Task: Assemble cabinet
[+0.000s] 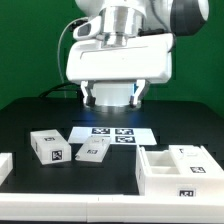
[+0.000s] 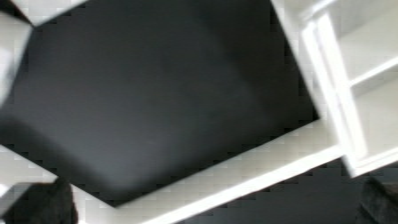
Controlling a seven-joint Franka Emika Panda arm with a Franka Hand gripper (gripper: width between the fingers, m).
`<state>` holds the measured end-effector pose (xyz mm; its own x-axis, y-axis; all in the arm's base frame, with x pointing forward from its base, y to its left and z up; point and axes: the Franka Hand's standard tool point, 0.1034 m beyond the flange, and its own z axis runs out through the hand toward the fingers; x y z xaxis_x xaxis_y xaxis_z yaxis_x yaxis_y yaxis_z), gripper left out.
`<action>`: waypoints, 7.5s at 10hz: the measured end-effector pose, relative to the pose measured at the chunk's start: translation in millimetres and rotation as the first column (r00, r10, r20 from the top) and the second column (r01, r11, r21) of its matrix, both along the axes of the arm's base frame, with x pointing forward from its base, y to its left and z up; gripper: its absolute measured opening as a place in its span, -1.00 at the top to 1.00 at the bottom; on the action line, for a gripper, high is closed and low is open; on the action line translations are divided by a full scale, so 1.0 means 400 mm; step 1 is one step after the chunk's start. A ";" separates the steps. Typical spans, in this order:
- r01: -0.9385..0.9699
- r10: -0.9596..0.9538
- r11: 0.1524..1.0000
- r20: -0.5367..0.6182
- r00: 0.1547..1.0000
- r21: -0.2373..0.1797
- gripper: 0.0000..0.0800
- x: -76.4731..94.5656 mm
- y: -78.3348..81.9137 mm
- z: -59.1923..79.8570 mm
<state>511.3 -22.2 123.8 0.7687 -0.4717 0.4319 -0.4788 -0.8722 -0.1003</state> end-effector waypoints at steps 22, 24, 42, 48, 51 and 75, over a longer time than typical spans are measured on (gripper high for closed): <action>-0.986 0.912 0.160 -0.373 0.169 -0.056 -0.99 0.126 -0.153 0.032; -0.998 0.920 0.039 -0.388 0.054 -0.047 -0.99 0.118 -0.153 0.026; -0.977 0.846 -0.195 -0.488 -0.213 0.090 -0.99 -0.063 -0.071 -0.185; -0.972 0.853 -0.157 -0.472 -0.223 0.176 -0.99 -0.182 -0.061 -0.236; -0.976 0.854 -0.144 -0.478 -0.206 0.165 -0.99 -0.196 -0.070 -0.243; -0.886 0.739 -0.455 -0.517 -0.432 0.089 0.84 -0.179 0.085 -0.168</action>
Offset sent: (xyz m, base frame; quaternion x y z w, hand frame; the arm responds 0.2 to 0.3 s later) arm 0.0000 0.0000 0.0000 0.0000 0.0000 -0.1938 0.9810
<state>439.7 11.9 56.6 0.0127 0.9973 -0.0717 0.9964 -0.0066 0.0850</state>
